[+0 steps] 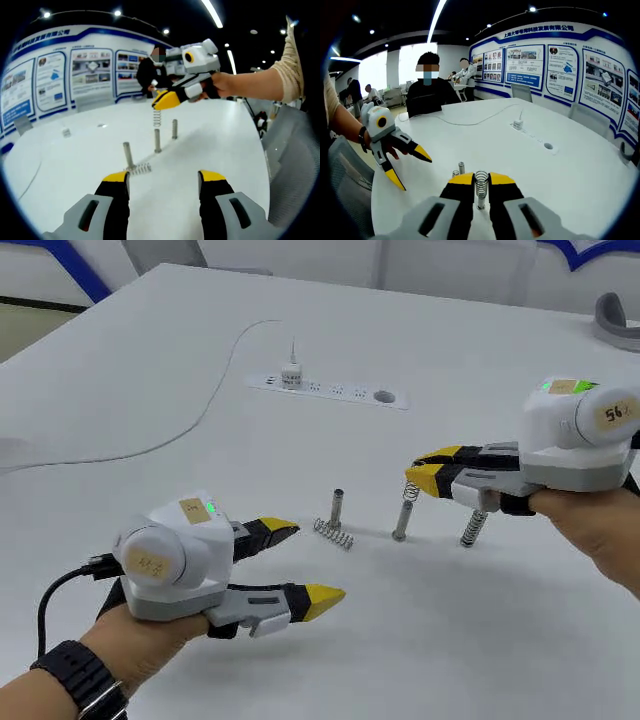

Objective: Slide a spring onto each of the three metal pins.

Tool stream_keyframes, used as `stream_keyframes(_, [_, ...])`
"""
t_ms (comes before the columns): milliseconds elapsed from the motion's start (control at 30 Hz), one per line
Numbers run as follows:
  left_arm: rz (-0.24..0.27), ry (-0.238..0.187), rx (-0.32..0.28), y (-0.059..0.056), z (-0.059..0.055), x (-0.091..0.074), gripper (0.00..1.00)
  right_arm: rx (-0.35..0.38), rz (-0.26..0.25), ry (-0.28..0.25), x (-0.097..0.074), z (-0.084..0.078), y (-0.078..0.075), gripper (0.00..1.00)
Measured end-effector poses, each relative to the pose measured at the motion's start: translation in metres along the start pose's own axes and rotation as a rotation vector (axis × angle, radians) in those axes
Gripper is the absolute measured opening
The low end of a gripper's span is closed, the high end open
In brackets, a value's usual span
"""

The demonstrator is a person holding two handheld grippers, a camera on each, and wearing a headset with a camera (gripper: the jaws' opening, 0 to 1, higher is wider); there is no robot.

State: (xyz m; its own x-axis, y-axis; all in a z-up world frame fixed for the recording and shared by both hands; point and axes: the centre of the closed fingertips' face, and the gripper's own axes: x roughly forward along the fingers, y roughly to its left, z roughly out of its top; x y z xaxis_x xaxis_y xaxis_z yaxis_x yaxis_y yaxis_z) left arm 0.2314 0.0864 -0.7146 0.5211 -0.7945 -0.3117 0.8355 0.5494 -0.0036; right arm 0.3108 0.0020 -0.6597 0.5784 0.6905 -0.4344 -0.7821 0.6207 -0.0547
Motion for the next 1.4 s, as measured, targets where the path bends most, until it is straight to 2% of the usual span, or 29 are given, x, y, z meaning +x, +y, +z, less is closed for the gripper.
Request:
stream_keyframes(767, [0.009, 0.01, -0.008, 0.002, -0.004, -0.001, 0.56, 0.038, -0.002, 0.028, 0.01, -0.024, -0.001, 0.12])
stream_keyframes(1400, [0.011, 0.014, -0.014, 0.003, -0.006, -0.002, 0.56, 0.056, 0.001, 0.084, 0.022, -0.05, 0.005, 0.12])
